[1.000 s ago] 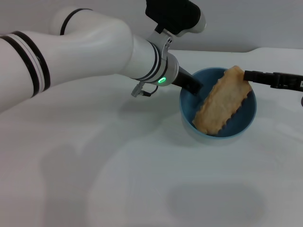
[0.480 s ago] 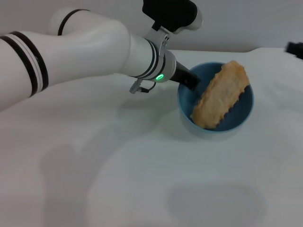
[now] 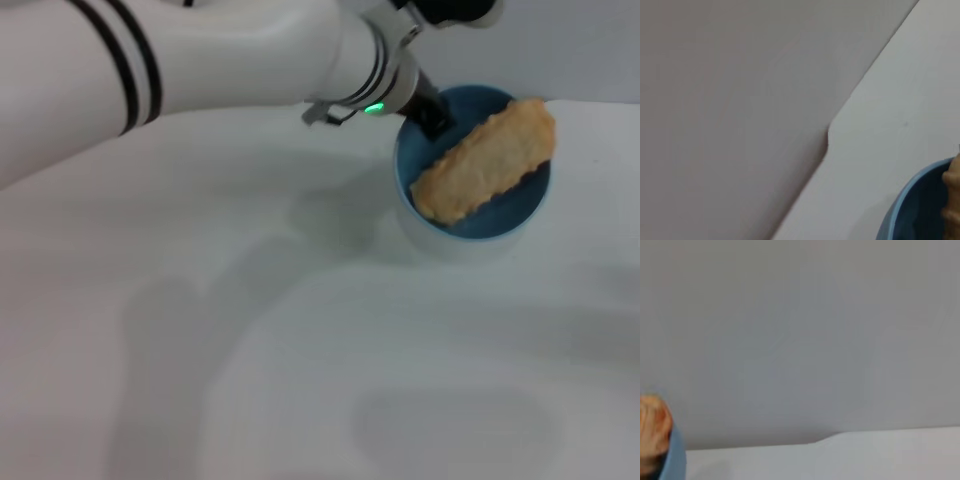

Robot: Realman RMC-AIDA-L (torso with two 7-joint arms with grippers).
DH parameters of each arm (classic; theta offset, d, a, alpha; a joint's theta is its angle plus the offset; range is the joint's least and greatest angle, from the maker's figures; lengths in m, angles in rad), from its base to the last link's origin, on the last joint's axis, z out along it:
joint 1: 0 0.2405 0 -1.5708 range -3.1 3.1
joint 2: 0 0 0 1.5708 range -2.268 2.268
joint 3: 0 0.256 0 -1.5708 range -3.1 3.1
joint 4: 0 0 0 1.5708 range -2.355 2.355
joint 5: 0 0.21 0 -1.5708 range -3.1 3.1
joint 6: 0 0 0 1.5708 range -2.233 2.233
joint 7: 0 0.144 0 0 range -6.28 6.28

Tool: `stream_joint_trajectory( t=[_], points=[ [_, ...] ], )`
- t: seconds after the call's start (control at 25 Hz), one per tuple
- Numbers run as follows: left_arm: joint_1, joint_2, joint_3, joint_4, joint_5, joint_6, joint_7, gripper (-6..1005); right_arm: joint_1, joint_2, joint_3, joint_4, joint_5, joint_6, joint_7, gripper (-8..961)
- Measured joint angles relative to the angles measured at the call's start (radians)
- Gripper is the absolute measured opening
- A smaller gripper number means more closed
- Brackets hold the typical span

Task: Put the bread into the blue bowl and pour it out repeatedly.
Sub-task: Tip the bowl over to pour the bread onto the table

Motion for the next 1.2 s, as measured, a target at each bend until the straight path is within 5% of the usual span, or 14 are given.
stream_joint_trajectory(
  t=[0.24, 0.56, 0.76, 1.2],
  points=[
    [-0.047, -0.003, 0.005, 0.003, 0.050, -0.022, 0.001, -1, -0.075, 0.003, 0.021, 0.072, 0.199, -0.015, -0.122, 599],
    [-0.065, -0.006, 0.035, 0.013, 0.173, -0.035, 0.001, -1, -0.082, 0.005, 0.134, 0.234, 0.379, -0.013, -0.438, 673],
    [-0.054, -0.007, 0.162, 0.067, 0.304, -0.056, 0.001, -2, -0.072, 0.007, 0.150, 0.369, 0.524, -0.081, -0.715, 700],
    [-0.005, -0.008, 0.229, 0.145, 0.443, -0.111, 0.000, -2, -0.056, 0.009, 0.159, 0.411, 0.563, -0.113, -0.738, 699]
  ],
)
